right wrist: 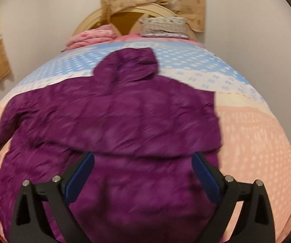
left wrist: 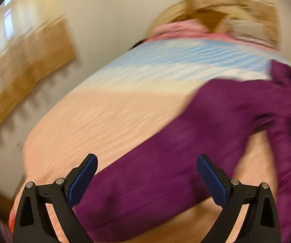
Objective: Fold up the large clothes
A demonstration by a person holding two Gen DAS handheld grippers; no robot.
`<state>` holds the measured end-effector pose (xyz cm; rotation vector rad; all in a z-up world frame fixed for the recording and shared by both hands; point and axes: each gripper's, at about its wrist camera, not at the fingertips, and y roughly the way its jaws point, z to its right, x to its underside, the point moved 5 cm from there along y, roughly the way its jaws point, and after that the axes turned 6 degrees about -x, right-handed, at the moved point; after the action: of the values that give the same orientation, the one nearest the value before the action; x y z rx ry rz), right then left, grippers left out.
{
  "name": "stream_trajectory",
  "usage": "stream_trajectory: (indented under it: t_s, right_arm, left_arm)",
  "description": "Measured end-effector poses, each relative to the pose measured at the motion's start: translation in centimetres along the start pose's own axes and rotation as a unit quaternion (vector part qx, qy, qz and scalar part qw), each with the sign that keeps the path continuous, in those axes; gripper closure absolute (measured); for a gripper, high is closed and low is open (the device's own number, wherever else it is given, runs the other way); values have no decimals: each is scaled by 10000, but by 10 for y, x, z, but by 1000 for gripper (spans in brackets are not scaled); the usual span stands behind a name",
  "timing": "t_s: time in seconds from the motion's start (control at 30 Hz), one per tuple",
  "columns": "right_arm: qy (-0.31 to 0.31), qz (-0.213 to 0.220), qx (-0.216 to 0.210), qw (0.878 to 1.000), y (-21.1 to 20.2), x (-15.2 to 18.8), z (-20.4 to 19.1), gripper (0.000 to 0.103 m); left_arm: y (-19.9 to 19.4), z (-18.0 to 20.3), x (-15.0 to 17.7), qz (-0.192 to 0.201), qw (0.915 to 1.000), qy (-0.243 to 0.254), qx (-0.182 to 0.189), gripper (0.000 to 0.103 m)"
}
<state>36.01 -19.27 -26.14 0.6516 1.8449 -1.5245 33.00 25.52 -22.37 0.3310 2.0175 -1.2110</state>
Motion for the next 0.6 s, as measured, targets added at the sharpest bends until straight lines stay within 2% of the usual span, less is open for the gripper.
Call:
stream_trajectory:
  t_s: [0.1, 0.17, 0.23, 0.27, 0.3, 0.33, 0.37, 0.4, 0.43, 0.5, 0.6]
  right_arm:
    - [-204, 26, -138, 9997, 4, 7, -20, 4]
    - [-313, -40, -60, 9995, 10, 11, -27, 4]
    - [-339, -79, -7, 9994, 13, 13, -31, 4]
    - [-310, -69, -16, 9995, 12, 12, -31, 4]
    - [-283, -50, -21, 9996, 10, 12, -30, 4]
    - [-275, -29, 7, 9996, 9, 11, -29, 4]
    - [-306, 3, 147, 9994, 7, 10, -25, 4]
    - [-367, 7, 376, 9986, 6, 9, -21, 4]
    - [-416, 10, 574, 9975, 4, 9, -18, 4]
    - [-453, 32, 927, 9947, 0, 8, -6, 4]
    - [-350, -1, 1164, 9926, -5, 7, 14, 4]
  left_arm:
    - [17, -61, 33, -370, 9970, -527, -425, 5]
    - [27, -82, 53, -682, 9934, -874, -280, 5]
    - [36, -83, 63, -906, 9903, -1053, -77, 5]
    - [38, -78, 66, -929, 9895, -1105, 115, 11]
    - [39, -73, 66, -937, 9889, -1126, 261, 36]
    - [39, -65, 66, -962, 9880, -1116, 473, 50]
    - [36, -59, 63, -915, 9887, -1084, 477, 65]
    - [31, -55, 60, -833, 9905, -1006, 426, 90]
    - [26, -50, 56, -767, 9923, -890, 382, 96]
    - [13, -55, 44, -568, 9940, -889, 294, 98]
    - [-16, -46, 23, -127, 9969, -705, 318, 98]
